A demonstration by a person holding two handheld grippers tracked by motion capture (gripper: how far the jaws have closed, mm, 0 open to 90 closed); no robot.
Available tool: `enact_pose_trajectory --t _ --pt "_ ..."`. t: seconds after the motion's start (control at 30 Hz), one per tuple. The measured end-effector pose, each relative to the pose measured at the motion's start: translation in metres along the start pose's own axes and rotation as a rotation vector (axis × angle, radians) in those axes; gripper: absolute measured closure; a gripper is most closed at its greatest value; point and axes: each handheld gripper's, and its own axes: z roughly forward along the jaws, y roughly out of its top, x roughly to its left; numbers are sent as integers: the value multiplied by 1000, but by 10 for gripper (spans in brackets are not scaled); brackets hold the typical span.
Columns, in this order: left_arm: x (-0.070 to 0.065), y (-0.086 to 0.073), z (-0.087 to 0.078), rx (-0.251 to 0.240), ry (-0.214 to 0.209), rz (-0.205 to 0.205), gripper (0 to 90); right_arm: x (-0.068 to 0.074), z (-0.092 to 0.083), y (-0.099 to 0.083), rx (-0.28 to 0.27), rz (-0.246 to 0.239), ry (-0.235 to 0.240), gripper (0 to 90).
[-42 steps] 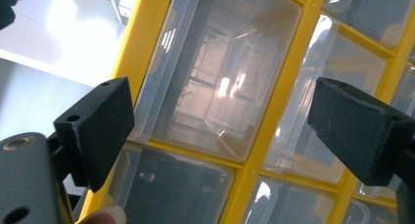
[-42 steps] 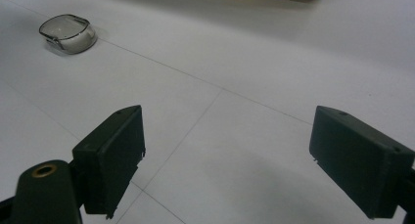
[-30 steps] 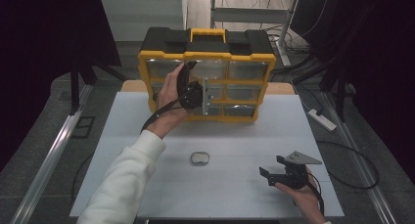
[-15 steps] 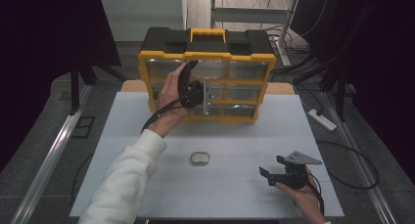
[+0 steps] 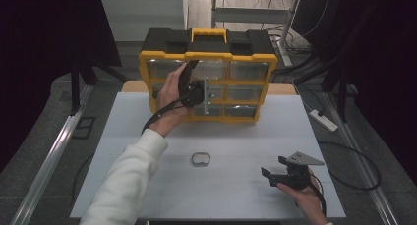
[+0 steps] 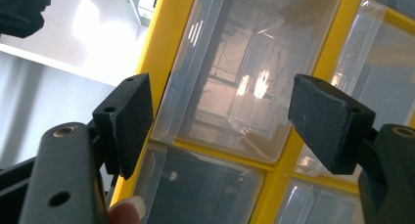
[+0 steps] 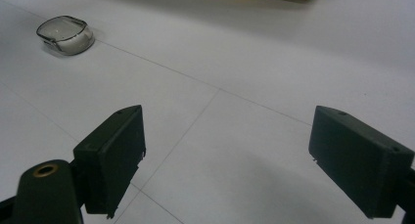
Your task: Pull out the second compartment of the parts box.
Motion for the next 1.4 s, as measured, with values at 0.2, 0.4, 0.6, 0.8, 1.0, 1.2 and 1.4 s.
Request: enact_pose_trajectory --t 0.2,0.4,0.6,0.8,1.0,1.2,1.4 --pt "1 -2 1 2 8 -3 274 0 0 0 -2 1 4 131" --pt "1 -1 1 -2 12 5 303 0 0 0 -2 1 3 132" --pt "0 0 1 -6 19 6 326 0 0 0 0 -1 -1 132" --pt "1 -1 2 -1 28 17 356 0 0 0 0 -1 0 132" --pt "1 -2 4 9 37 23 380 0 0 0 -1 0 0 132" --pt "1 -2 3 9 56 30 397 0 0 0 -2 -1 0 133" --pt "1 -2 3 6 64 34 427 0 0 0 -1 -1 0 133"
